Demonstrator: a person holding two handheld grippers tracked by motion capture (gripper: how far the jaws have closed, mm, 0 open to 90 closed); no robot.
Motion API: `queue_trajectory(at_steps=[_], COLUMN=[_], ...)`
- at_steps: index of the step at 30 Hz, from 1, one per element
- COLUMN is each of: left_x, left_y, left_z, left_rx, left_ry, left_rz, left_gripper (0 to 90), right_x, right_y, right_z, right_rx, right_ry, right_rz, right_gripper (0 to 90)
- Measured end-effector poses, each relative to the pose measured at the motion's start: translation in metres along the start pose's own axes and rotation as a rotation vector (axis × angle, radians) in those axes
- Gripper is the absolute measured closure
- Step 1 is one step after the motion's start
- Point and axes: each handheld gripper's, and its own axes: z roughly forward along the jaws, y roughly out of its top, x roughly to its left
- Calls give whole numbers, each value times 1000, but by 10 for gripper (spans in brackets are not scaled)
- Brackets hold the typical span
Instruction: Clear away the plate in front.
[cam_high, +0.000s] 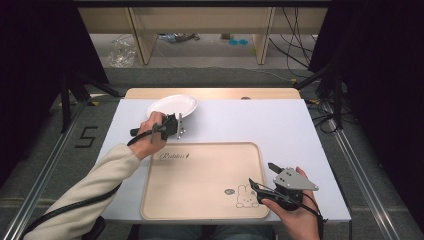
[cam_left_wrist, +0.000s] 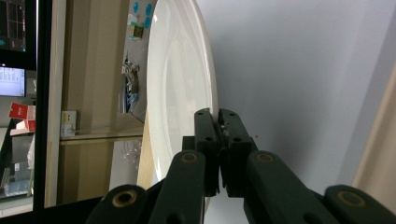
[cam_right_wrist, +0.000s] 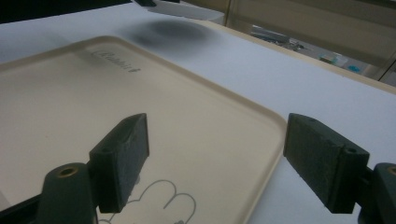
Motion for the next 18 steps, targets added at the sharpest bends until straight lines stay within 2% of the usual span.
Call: queue_trajectory(at_steps=[12,13,18], left_x=[-8,-8,-11], left_y=[4,4,3], left_z=[-20,-22,-28], left_rx=[-31,-31,-38], left_ry=[6,0,19], left_rz=[28,40,38], left_gripper=[868,867,868], right_x=[0,0,0], right_y=[0,0,0], right_z=[0,0,0], right_rx=[-1,-1,-2], right_ry=[-3,-3,-4], right_rz=[2,2,2], right_gripper=[235,235,235])
